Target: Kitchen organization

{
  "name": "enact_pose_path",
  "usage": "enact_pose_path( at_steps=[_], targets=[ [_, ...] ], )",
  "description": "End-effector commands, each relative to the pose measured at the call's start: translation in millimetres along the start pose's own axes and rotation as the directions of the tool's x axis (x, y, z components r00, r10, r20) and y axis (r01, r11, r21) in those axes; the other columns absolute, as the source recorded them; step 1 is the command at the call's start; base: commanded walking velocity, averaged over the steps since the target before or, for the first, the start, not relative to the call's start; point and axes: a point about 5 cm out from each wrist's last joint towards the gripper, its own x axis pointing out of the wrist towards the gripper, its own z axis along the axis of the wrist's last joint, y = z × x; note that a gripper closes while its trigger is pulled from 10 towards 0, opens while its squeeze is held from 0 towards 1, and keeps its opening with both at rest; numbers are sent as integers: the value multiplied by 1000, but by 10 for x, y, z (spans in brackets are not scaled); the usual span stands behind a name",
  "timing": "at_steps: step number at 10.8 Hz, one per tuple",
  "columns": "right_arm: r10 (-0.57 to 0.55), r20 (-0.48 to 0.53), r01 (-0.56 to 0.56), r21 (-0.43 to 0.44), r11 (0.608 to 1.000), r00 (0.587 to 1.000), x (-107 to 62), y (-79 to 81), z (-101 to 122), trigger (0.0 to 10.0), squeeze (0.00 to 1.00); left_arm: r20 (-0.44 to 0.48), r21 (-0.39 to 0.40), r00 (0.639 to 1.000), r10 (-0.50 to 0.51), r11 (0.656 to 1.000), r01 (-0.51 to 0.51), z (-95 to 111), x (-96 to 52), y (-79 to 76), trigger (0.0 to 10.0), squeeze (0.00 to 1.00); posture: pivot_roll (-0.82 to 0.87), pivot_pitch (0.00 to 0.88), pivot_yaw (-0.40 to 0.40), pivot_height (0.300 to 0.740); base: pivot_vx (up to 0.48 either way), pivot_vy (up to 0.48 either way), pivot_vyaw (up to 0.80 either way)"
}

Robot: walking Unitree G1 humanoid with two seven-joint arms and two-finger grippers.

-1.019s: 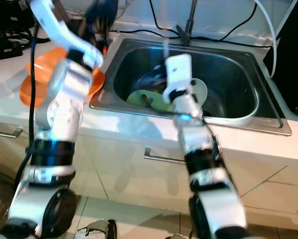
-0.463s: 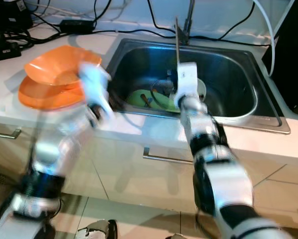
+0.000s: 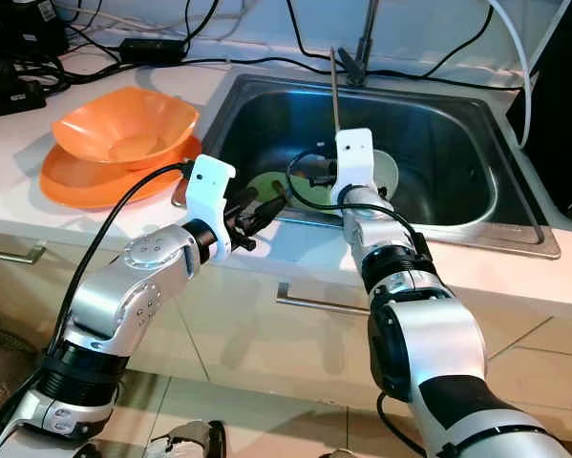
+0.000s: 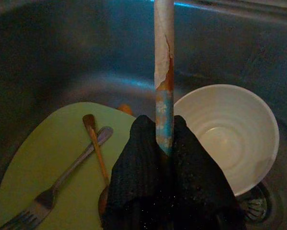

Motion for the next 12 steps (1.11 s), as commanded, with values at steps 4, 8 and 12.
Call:
enact_pose_path(
  at_steps=[4, 8, 12],
  targets=[
    [9, -3, -9, 24, 1000, 1000, 10, 81, 15, 10000, 424, -1, 16, 1000, -18, 1000, 18, 50, -50, -31, 10000, 0, 158, 18, 49, 740, 0, 0, 0],
    [19, 11, -19, 32, 999, 1000, 12, 120, 37, 10000, 1000, -4, 12, 1000, -30, 999, 30, 39, -69, -72, 10000, 0, 167, 0, 54, 740, 0, 0, 0],
    [9, 254, -11, 9, 1000, 967, -6, 105, 419, 10000, 0, 73, 15, 997, 18, 1000, -19, 106, -45, -47, 10000, 0, 153, 0, 46, 740, 0, 0, 0]
  ],
)
